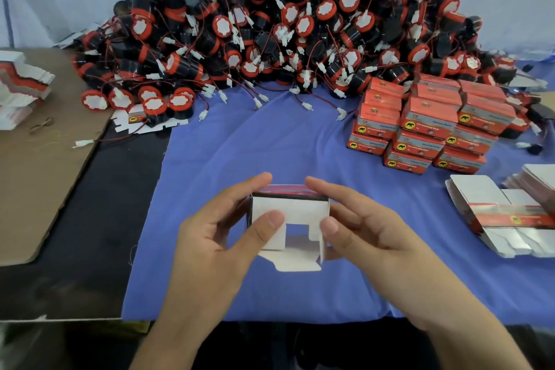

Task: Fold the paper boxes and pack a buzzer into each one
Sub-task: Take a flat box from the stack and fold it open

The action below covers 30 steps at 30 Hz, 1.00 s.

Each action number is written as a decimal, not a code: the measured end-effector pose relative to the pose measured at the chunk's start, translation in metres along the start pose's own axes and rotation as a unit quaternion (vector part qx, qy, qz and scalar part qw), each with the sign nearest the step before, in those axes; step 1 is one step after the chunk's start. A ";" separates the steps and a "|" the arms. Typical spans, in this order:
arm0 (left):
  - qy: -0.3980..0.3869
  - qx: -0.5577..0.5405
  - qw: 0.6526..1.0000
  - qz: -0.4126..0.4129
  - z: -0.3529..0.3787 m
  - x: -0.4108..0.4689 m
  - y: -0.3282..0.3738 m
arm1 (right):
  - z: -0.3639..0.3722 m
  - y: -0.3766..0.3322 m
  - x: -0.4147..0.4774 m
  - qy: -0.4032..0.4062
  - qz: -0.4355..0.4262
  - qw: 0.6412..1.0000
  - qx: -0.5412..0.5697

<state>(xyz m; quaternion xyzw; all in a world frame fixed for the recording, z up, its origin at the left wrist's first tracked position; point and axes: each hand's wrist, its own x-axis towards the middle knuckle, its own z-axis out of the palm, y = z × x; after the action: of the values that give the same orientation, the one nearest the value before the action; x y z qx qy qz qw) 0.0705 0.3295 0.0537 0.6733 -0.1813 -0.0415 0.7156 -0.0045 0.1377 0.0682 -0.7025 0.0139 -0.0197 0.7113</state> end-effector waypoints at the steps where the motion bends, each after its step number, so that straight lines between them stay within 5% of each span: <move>1: 0.012 0.000 1.000 0.007 0.002 -0.001 0.000 | 0.004 0.003 0.002 0.027 -0.011 1.000 -0.010; 6: 0.042 0.002 0.997 0.063 0.007 -0.004 -0.004 | 0.021 0.011 0.004 0.147 -0.054 0.987 -0.039; 13: 0.000 0.095 0.986 0.136 0.002 -0.004 -0.006 | 0.015 0.007 0.001 0.112 -0.054 0.992 -0.027; 19: 0.020 0.114 0.984 0.133 0.010 -0.007 -0.009 | 0.027 0.024 0.002 0.172 -0.108 0.958 -0.200; 24: 0.063 0.005 0.997 0.052 0.007 -0.011 -0.011 | 0.016 0.024 -0.006 0.084 -0.155 0.959 -0.224; 30: 0.095 -0.066 0.993 0.021 0.011 -0.014 -0.011 | 0.012 0.028 -0.013 -0.006 -0.112 0.979 -0.172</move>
<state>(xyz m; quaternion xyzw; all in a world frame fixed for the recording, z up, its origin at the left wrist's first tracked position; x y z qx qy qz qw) 0.0564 0.3219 0.0406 0.6213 -0.1232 0.0257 0.7734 -0.0167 0.1509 0.0407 -0.8114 -0.0660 -0.0920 0.5735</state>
